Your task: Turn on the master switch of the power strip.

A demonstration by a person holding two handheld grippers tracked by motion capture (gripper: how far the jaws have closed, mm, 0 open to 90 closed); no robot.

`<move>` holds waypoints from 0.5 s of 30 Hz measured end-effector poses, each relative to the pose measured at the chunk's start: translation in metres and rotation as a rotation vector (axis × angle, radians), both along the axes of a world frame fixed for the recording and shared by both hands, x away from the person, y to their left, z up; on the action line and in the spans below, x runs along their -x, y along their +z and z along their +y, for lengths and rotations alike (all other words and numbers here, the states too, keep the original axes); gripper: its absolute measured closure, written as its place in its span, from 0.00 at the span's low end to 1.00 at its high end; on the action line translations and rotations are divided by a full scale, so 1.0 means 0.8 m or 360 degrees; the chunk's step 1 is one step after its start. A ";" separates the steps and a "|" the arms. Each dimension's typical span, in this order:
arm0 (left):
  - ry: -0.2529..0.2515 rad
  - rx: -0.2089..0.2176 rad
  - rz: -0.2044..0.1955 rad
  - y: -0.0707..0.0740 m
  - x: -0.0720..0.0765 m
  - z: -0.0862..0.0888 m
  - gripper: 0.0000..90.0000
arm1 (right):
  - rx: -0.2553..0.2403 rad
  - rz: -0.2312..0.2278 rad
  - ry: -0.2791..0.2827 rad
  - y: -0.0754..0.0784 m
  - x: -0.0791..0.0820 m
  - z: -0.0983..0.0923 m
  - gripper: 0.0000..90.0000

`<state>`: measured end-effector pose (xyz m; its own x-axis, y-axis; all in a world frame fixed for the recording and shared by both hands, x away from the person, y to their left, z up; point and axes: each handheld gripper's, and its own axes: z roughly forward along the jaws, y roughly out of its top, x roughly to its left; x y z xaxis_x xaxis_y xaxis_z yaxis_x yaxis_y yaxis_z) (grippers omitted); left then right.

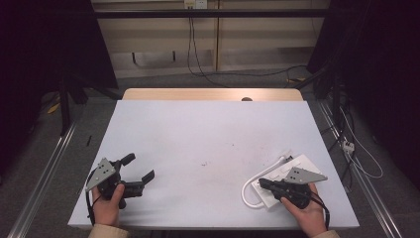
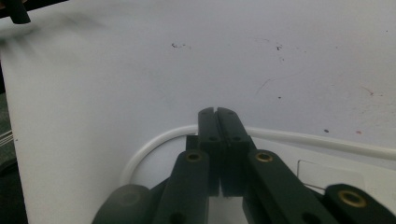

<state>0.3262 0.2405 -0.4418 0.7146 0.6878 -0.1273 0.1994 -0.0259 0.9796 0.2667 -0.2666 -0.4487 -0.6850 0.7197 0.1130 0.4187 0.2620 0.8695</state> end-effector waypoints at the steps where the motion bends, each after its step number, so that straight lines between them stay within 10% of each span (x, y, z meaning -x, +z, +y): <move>1: 0.0000 -0.0001 0.0001 0.000 0.000 0.000 0.03 | 0.0001 0.0001 -0.0017 0.000 0.000 0.000 0.87; 15: 0.0004 0.0000 0.0005 0.000 0.001 0.002 0.03 | -0.0009 0.0011 -0.0045 0.003 -0.003 0.005 0.64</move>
<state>0.3253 0.2424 -0.4421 0.7126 0.6895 -0.1297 0.2026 -0.0253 0.9789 0.2688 -0.2627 -0.4466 -0.6636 0.7381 0.1219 0.4319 0.2450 0.8680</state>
